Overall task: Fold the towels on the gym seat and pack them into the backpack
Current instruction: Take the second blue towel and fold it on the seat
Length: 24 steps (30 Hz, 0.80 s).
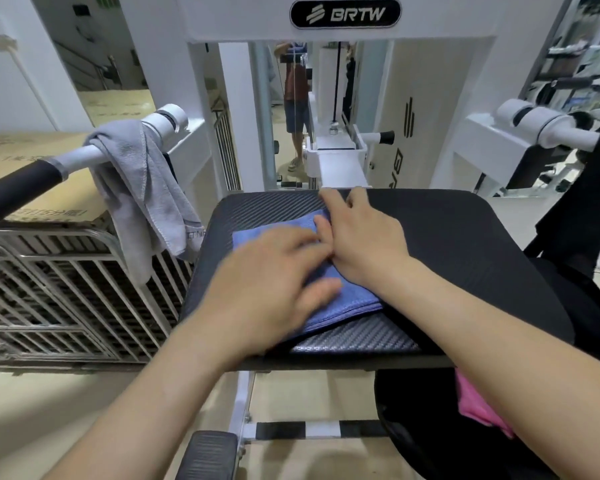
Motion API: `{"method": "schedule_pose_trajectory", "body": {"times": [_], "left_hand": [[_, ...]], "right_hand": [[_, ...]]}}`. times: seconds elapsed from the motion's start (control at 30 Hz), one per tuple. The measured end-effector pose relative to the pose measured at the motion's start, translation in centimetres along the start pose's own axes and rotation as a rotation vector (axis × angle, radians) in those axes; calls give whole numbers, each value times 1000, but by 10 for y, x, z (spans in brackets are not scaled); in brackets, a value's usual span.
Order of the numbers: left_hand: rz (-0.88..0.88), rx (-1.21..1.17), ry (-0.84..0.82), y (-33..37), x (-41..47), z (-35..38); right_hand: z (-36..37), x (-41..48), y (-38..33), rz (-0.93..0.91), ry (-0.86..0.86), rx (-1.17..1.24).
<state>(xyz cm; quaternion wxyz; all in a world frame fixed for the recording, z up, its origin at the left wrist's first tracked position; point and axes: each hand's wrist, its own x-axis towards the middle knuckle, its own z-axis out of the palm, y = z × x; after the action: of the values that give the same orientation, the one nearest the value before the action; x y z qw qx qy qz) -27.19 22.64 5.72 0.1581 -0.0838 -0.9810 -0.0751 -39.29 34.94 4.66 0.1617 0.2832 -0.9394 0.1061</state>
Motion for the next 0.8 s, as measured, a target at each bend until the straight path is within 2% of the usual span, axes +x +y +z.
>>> {"method": "schedule_pose_trajectory", "body": {"times": [0.03,0.1,0.2,0.3,0.37,0.4,0.47,0.53,0.57,0.63,0.7,0.77,0.8], "left_hand": [[11,35,-131,6,-6,8],[-8,94,-246,6,-17,20],[6,86,-275,-1,-23,15],[52,21,-299,-6,-33,10],[59,-19,-200,-7,-44,12],[44,-67,-102,-6,-49,12],[51,-117,80,-6,-56,13],[98,-65,107,-5,-55,11],[119,-27,87,-5,-54,10],[93,18,68,-4,-48,8],[32,2,137,-3,-42,10],[-17,-38,251,0,-40,14],[-25,-68,300,1,-39,15]], "right_hand": [[1,1,4,12,26,54],[3,3,10,61,27,168],[7,9,16,98,-84,224],[8,7,20,152,48,487],[5,3,23,183,161,618],[3,1,23,134,202,553],[-5,-8,17,-145,236,257],[-13,-23,9,-444,126,89],[-17,-35,4,-497,15,123],[-23,-58,2,-453,-195,241],[-28,-76,7,-344,-379,202],[-31,-81,7,-311,-437,51],[-32,-81,3,-317,-396,-23]]}}
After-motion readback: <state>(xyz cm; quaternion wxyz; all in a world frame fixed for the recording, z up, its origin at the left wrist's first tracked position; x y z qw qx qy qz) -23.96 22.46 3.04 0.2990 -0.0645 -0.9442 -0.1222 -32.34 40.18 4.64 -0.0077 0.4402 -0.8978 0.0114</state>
